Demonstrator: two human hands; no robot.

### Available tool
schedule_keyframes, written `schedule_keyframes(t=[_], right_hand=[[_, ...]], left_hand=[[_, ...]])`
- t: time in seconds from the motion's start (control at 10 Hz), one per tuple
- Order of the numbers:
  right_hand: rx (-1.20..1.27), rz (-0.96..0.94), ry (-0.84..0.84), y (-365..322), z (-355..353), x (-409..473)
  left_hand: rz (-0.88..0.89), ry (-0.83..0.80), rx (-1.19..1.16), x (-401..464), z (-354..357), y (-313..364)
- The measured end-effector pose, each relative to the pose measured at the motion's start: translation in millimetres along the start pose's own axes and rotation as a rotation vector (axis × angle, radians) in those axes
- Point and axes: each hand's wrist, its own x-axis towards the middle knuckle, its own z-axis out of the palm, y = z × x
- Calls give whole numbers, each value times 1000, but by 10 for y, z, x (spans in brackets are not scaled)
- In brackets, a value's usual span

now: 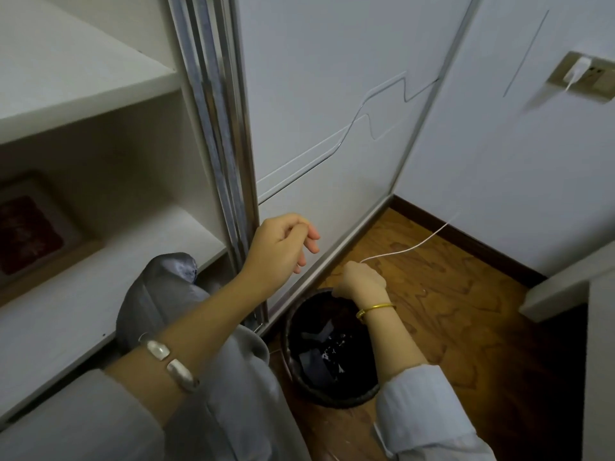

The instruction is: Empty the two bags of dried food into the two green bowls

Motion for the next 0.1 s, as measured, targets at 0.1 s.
schedule_keyframes(t=[0.1], right_hand=[[24, -72, 17, -166, -170, -51]], left_hand=[[5, 10, -6, -12, -22, 36]])
